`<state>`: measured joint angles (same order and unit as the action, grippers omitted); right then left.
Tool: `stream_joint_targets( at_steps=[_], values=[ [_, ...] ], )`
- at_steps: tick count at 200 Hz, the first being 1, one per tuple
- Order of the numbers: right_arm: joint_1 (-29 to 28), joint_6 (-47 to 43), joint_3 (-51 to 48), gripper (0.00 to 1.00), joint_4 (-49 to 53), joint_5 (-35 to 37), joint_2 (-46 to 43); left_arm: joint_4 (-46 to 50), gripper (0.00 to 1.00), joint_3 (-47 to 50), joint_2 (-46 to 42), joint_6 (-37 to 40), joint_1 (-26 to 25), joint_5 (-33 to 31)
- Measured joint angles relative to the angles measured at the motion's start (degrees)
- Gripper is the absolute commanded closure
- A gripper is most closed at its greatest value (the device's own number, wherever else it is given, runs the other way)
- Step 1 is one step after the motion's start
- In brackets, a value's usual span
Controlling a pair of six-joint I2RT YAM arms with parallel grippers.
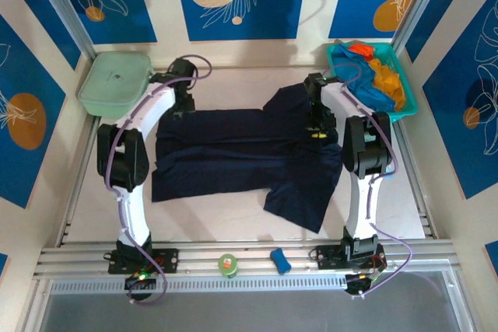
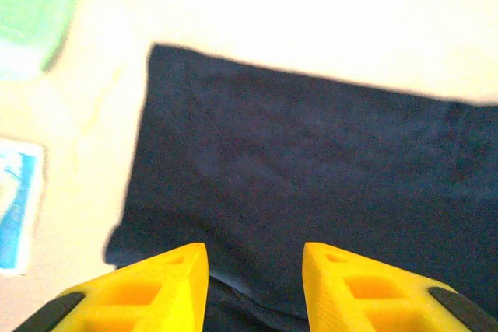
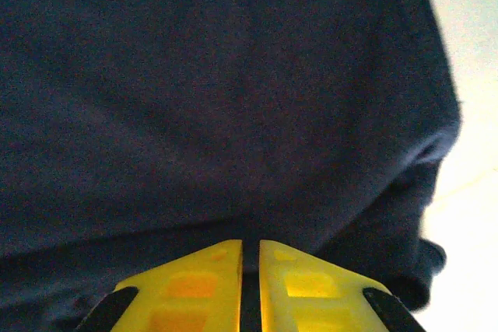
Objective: Fold and stack the t-shirts
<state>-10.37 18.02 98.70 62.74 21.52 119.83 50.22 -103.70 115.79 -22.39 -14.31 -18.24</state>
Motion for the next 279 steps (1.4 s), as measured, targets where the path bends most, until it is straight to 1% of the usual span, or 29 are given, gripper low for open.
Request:
stream_joint_targets(
  at_steps=[34,54,88,117,186,220,249,279],
  values=[
    [0.0,-0.3,-0.2,0.84,-0.6,-3.8,-5.5,1.5,0.68,-5.6,3.2,1.4,6.2,2.4],
    [0.0,-0.7,-0.7,0.84,-0.8,-5.2,-6.8,1.4,0.71,-7.1,7.7,2.3,9.8,6.1],
    [-0.4,-1.2,-2.9,0.84,-1.2,-7.4,-7.0,1.5,0.72,-9.2,15.1,3.9,13.6,12.5],
    [-1.0,-1.5,-4.3,0.83,-1.6,-8.4,-7.1,1.5,0.70,-10.7,17.5,5.1,14.5,14.9],
    [-2.4,-1.5,-5.1,0.82,-1.7,-9.4,-7.1,0.2,0.57,-13.4,18.4,8.5,15.0,16.3],
    [-3.0,-1.5,-5.1,0.82,-1.7,-9.6,-7.1,-0.2,0.57,-15.0,21.2,10.0,15.8,16.5],
    [-3.3,-1.5,-5.7,0.82,-1.7,-9.6,-7.1,-0.1,0.57,-18.4,24.3,11.9,16.4,17.5],
    [-3.7,-1.5,-6.0,0.82,-1.6,-9.6,-7.1,0.8,0.60,-21.6,26.2,13.3,16.5,18.3]
  ],
)
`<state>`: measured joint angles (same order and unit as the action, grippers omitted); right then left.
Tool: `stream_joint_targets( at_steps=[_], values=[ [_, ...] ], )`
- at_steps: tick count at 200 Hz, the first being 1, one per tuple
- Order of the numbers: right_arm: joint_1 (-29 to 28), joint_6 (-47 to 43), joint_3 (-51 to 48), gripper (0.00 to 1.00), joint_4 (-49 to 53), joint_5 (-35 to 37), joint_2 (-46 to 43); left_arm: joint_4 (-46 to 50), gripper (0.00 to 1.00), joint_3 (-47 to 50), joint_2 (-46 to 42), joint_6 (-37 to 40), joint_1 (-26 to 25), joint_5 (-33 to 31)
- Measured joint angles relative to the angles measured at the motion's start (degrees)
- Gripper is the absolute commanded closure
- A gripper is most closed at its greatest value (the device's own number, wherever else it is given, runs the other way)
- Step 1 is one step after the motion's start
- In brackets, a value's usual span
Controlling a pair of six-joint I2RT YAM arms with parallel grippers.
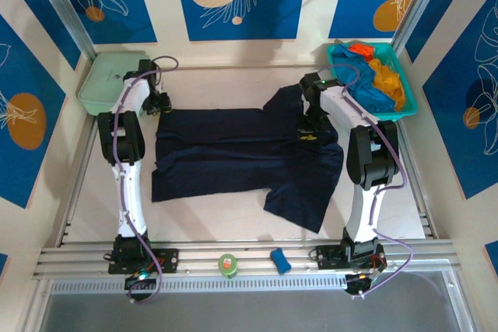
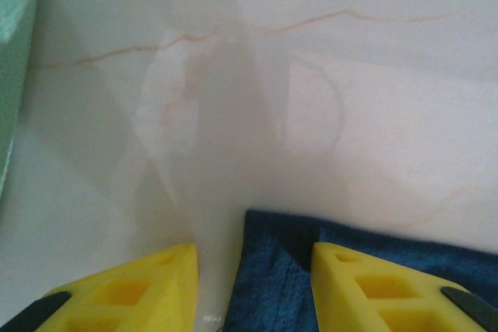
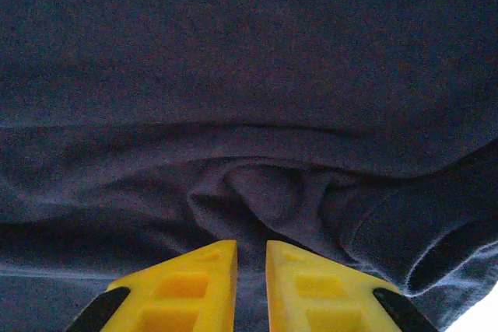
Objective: Fold and stack the t-shirts
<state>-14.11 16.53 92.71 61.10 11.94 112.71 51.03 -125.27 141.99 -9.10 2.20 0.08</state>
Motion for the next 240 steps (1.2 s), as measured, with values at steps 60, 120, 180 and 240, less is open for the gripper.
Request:
stream_joint_targets(
  at_steps=[60,120,180,240],
  values=[
    [-1.6,0.0,0.9,0.83,0.5,0.0,0.1,0.3,0.93,-0.4,0.4,2.6,0.5,1.0],
    [-1.1,-1.4,9.3,0.68,1.3,-0.6,4.8,-2.6,1.00,3.7,-1.9,2.0,0.1,2.7],
    [4.5,-5.6,33.8,0.48,0.1,0.7,22.4,-2.6,1.00,8.7,-7.7,0.4,-3.7,3.6],
    [7.9,-8.3,56.4,0.40,3.0,3.0,40.4,-3.8,1.00,10.3,-11.1,0.0,-4.7,4.0]
  ],
)
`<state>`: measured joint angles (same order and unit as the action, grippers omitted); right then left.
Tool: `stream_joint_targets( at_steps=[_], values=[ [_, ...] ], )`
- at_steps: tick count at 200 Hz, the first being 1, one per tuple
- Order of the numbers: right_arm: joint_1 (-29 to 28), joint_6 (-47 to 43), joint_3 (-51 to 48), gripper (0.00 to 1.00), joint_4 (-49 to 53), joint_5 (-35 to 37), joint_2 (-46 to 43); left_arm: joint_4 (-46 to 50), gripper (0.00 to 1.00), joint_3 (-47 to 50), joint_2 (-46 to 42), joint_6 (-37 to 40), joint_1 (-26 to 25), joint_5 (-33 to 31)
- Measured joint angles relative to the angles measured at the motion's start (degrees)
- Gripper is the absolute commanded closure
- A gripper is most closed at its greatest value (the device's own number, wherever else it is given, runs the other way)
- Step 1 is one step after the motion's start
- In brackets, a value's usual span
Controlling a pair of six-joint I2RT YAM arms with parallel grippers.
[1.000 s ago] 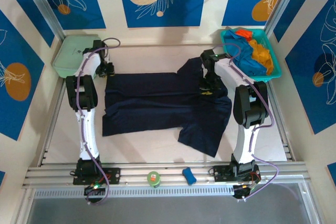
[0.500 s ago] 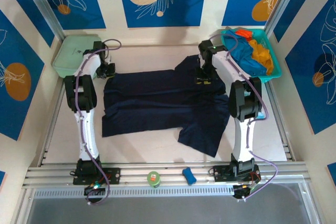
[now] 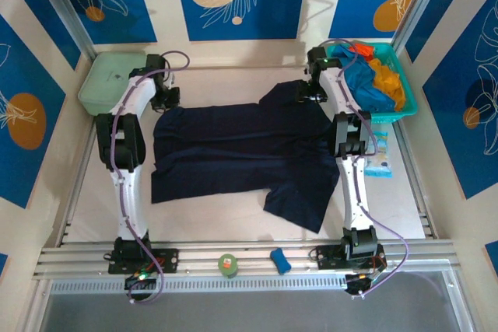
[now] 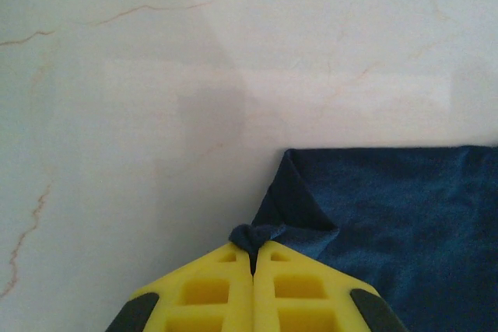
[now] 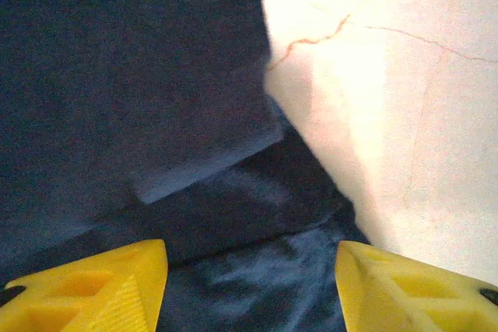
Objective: Fold and stack the t-shirts
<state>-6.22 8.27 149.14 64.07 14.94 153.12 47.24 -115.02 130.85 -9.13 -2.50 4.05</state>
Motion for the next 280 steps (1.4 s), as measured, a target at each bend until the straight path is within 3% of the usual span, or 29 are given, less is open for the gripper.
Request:
stream_joint_targets(
  at_steps=[29,71,114,190,225,280],
  values=[
    [1.0,0.0,0.5,0.52,1.5,0.2,1.5,-0.5,1.00,2.9,-1.1,0.0,-0.3,0.0],
    [1.5,0.2,-0.1,1.00,1.6,-0.3,1.5,-1.0,1.00,4.8,-2.6,0.0,-0.4,-0.1],
    [0.8,0.2,-3.8,1.00,2.2,-0.3,-1.2,-1.4,1.00,7.6,-5.6,0.0,-0.4,-0.7],
    [-7.7,5.5,-33.2,1.00,-1.5,0.3,-25.1,-2.0,1.00,11.4,-13.8,-1.5,-0.4,-1.4],
    [-11.5,8.9,-43.6,1.00,-5.3,0.1,-29.9,-2.9,1.00,12.9,-15.2,-1.5,-0.4,-1.7],
    [-15.3,13.4,-51.4,0.67,-6.9,-0.4,-29.9,-4.0,1.00,17.1,-15.6,-1.5,-0.4,-3.0]
  ],
)
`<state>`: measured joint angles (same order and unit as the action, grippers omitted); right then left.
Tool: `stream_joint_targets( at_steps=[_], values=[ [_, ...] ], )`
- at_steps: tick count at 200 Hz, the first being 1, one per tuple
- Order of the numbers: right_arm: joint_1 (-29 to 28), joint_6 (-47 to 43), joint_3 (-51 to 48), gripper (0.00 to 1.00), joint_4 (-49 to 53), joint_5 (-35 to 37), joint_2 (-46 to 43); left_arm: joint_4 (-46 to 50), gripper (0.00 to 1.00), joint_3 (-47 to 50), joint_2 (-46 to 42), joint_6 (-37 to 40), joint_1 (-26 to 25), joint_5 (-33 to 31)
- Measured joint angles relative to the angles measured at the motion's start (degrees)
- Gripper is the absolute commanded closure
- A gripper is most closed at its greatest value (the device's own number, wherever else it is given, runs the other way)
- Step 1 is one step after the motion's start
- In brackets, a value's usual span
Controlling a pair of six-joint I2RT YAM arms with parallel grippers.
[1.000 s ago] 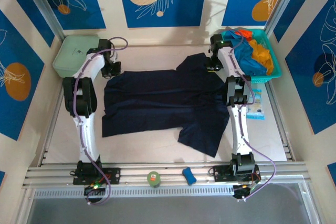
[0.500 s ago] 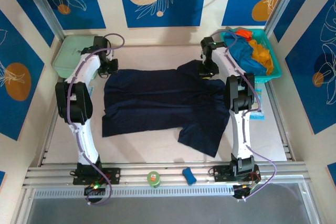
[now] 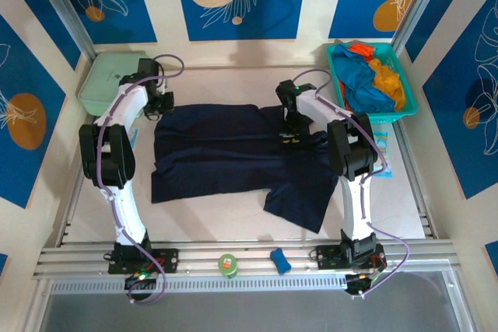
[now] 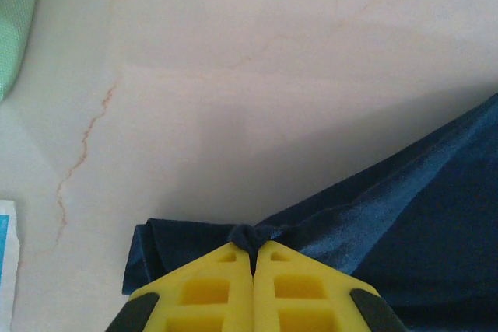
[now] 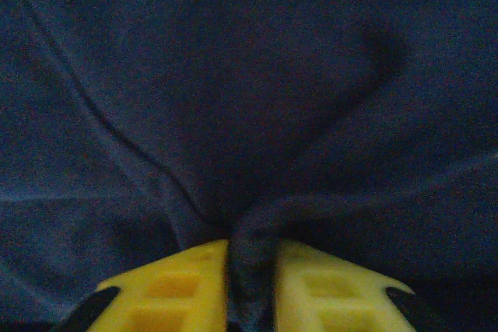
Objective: Fold and stack the t-shirts
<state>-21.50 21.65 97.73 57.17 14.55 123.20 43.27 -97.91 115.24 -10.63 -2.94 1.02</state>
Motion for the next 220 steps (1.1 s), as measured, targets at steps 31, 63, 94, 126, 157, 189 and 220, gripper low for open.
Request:
stream_joint_targets(
  at_steps=[31,63,94,126,157,189,220],
  values=[
    [-0.8,1.7,0.5,0.52,0.7,0.0,-1.2,-0.5,1.00,0.4,0.0,0.0,0.0,-0.3],
    [1.6,1.9,5.2,0.50,2.5,0.0,-3.1,-0.8,1.00,0.9,-0.1,0.0,0.0,-0.7],
    [7.7,1.7,11.9,0.51,2.7,0.1,-2.7,-0.9,1.00,1.4,-0.6,0.0,-0.1,-0.7],
    [12.5,1.1,19.6,0.51,2.9,0.6,3.9,-0.9,1.00,2.4,-1.9,0.0,-0.5,-0.7],
    [13.9,0.9,23.2,0.51,3.3,1.4,11.8,-1.1,1.00,3.1,-3.0,-0.5,-1.4,-0.6],
    [14.2,0.9,24.2,0.51,4.1,1.8,15.8,-1.7,1.00,4.0,-3.9,-1.0,-2.0,-0.7],
    [14.5,0.9,24.2,0.51,4.1,2.3,16.0,-2.4,1.00,5.3,-5.2,-1.1,-2.0,-0.9]
  ],
)
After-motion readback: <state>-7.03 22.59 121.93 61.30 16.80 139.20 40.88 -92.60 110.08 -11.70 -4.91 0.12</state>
